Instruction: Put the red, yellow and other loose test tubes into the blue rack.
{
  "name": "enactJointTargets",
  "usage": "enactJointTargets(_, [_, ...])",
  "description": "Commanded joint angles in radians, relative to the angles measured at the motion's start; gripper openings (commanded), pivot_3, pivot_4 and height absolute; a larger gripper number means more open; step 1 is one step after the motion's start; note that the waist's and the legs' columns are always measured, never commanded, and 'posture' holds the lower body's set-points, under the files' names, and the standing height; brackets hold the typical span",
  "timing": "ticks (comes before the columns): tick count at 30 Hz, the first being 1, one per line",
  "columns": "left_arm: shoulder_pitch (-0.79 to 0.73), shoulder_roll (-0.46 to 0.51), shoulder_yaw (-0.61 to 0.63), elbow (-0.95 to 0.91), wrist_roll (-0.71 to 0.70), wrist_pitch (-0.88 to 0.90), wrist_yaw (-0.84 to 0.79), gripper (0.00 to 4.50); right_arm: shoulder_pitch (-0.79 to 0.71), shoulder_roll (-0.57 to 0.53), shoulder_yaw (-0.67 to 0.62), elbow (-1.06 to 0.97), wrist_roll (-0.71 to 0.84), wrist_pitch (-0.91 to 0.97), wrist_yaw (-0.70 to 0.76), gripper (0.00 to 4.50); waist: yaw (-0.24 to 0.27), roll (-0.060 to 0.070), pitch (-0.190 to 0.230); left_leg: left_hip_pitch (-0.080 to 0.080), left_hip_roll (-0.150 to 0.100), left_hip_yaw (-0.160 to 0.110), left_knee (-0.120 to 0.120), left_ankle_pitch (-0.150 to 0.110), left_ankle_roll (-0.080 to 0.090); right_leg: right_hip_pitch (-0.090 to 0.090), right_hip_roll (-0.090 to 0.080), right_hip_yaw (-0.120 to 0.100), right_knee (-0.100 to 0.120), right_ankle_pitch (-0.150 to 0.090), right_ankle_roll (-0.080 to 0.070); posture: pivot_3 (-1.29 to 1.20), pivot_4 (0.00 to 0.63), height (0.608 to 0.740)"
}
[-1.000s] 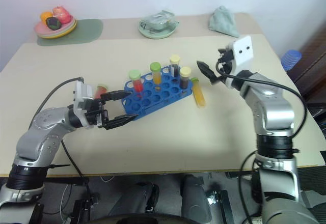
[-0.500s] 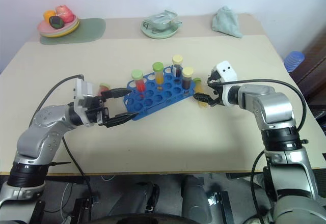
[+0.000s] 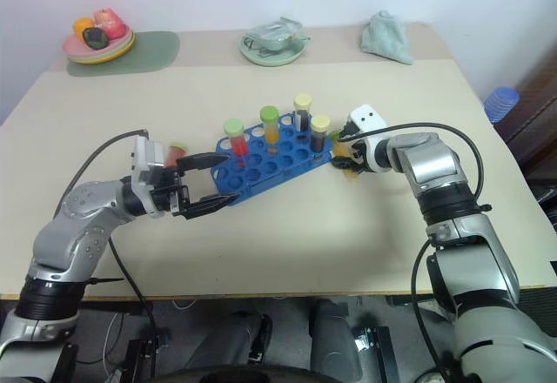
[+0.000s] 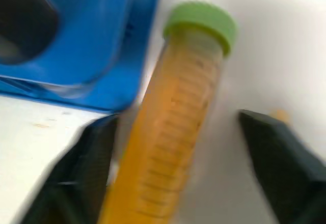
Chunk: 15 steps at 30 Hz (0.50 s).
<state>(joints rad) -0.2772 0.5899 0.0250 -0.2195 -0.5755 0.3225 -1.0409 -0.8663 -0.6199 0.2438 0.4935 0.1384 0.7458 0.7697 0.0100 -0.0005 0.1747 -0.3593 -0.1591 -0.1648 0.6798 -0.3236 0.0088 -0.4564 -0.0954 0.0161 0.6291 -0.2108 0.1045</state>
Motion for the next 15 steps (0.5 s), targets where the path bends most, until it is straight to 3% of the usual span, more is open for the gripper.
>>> enactJointTargets(1, [0.008,0.008,0.015,-0.039,-0.004,-0.004,0.002,4.29,-0.021,-0.017,0.025,0.025,-0.056,-0.051,0.042,2.69,0.001,0.000,0.000,0.000,0.000,0.000,0.000,0.000,0.000,0.000,0.000,0.000,0.000,0.000,0.000,0.00,0.150,0.740])
enactJointTargets(15, [0.005,0.011,0.014,-0.033,-0.005,0.000,-0.004,4.29,0.075,-0.222,0.022,-0.015,-0.142,-0.149,0.231,2.69,0.004,0.000,0.000,-0.003,0.000,0.000,0.000,-0.001,0.001,-0.002,0.000,0.000,-0.001,0.000,0.000,0.00,0.150,0.740])
